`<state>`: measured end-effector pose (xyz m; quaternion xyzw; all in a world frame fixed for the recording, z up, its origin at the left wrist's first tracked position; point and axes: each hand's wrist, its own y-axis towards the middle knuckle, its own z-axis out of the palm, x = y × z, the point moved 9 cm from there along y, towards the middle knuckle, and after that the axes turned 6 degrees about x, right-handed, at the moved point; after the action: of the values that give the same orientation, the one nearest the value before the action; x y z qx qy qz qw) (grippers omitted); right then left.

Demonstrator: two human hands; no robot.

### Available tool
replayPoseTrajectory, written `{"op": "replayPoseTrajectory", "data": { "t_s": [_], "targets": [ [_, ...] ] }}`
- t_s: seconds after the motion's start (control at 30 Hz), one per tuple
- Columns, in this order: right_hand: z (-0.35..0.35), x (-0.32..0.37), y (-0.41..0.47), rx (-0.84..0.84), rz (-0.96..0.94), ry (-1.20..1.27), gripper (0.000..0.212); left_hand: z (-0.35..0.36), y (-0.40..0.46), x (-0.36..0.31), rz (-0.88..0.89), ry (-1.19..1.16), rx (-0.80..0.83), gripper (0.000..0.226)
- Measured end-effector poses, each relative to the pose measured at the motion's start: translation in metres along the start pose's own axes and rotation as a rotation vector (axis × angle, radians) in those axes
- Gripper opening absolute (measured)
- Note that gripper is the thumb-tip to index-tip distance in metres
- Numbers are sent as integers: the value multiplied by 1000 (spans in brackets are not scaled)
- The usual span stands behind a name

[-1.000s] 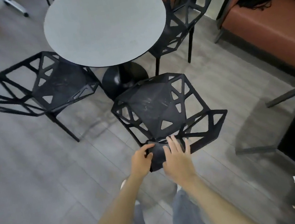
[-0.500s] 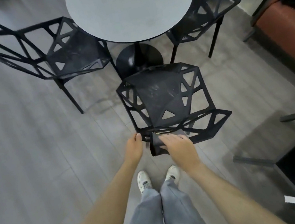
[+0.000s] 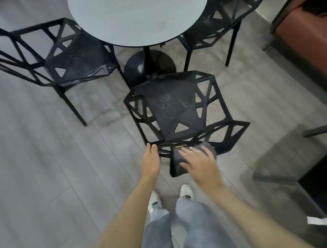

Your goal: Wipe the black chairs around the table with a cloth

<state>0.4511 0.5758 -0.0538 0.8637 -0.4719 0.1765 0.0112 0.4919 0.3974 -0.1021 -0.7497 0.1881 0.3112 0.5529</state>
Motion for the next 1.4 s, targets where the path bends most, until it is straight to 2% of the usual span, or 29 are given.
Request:
{"op": "replayPoseTrajectory", "data": {
  "t_s": [0.1, 0.2, 0.23, 0.3, 0.47, 0.53, 0.63, 0.73, 0.83, 0.93, 1.0, 1.1, 1.2, 1.27, 1.33, 1.4],
  "targets": [
    [13, 32, 13, 3, 33, 54, 43, 6, 5, 10, -31, -50, 18, 79],
    [2, 17, 16, 21, -158, 59, 39, 9, 3, 8, -29, -74, -48, 52],
    [-2, 7, 12, 38, -250, 47, 40, 12, 1, 4, -17, -63, -86, 45],
    [-14, -24, 1, 59, -382, 32, 40, 17, -9, -4, -22, -6, -211, 60],
    [-37, -122, -5, 121, -495, 98, 40, 48, -16, -11, -117, -2, -498, 74],
    [-43, -155, 9, 135, -479, 154, 45, 57, -13, -13, -141, -35, -588, 74],
    [-49, -200, 36, 93, -380, 178, 64, 58, -6, -4, -129, -64, -691, 73],
    [-49, -230, 49, 114, -229, 198, 55, 57, -6, 1, -92, -74, -779, 70],
    [-63, -201, 38, 54, -143, 197, 42, 58, -8, -1, -59, -88, -825, 70],
    [-53, -126, 12, 91, -226, 192, 31, 58, -12, -4, -47, -94, -838, 70],
    [-40, -93, 4, 141, -232, 215, 39, 58, -13, -5, -34, -97, -840, 68],
    [-34, -87, 6, 199, -262, 182, 54, 58, -14, -6, -38, -101, -839, 64],
    [-46, -116, 13, 188, -398, 196, 51, 58, -14, -5, -34, -117, -840, 62],
    [-54, -153, 22, 174, -415, 273, 52, 58, -11, -3, -28, -127, -840, 60],
    [-56, -195, 38, 225, -306, 361, 56, 57, -10, -1, -23, -124, -851, 56],
    [-55, -243, 61, 293, -78, 432, 46, 57, -9, -1, -11, -130, -868, 53]
  ]
}}
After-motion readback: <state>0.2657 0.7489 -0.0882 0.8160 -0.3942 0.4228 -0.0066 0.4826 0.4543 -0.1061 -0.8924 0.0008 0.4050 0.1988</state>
